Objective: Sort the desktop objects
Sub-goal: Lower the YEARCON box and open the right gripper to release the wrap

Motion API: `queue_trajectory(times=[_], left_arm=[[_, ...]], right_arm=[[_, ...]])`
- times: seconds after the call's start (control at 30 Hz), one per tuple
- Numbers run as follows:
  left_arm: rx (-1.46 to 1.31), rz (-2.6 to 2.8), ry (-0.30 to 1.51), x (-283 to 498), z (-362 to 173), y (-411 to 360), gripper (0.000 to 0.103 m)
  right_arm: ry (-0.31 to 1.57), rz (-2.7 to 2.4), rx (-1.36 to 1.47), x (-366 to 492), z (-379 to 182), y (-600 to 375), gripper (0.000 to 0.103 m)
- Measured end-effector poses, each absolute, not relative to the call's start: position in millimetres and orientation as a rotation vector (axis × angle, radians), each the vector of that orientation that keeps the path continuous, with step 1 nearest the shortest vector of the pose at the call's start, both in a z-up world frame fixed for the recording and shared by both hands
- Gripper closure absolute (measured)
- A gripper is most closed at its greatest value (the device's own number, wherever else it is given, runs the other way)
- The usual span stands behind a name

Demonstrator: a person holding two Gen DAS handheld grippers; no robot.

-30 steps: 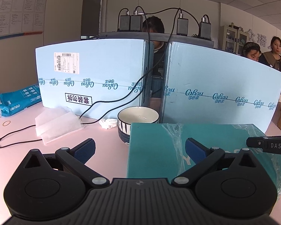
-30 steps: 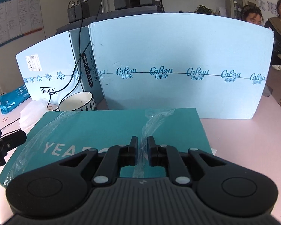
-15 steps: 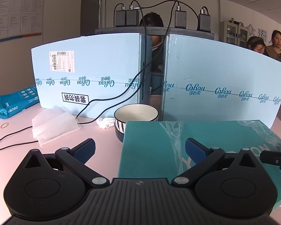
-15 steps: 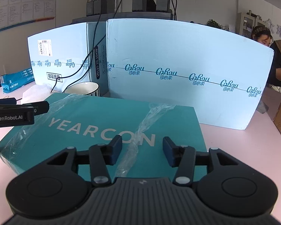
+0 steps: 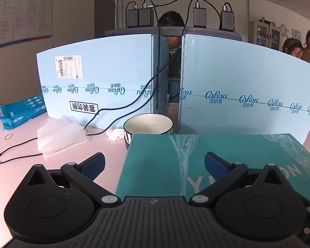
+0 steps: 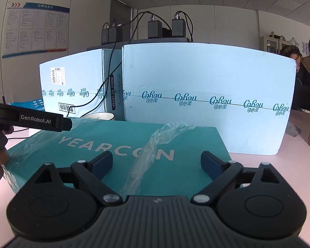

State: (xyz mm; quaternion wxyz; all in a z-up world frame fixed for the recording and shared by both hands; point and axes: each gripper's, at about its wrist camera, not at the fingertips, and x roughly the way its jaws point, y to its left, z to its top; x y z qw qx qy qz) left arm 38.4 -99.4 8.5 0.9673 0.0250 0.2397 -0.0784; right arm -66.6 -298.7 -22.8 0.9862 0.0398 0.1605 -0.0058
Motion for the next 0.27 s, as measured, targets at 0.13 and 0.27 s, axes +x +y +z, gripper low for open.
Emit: queue_trajectory(times=[0.13, 0.27], left_arm=[[0.055, -0.152, 0.457, 34, 10, -103, 0.000], [0.081, -0.141, 0.434, 28, 11, -106, 0.000]], right_arm=[[0.250, -0.013, 0.116, -77, -27, -304, 0.003], [0.177, -0.014, 0.151, -88, -32, -310, 0.000]])
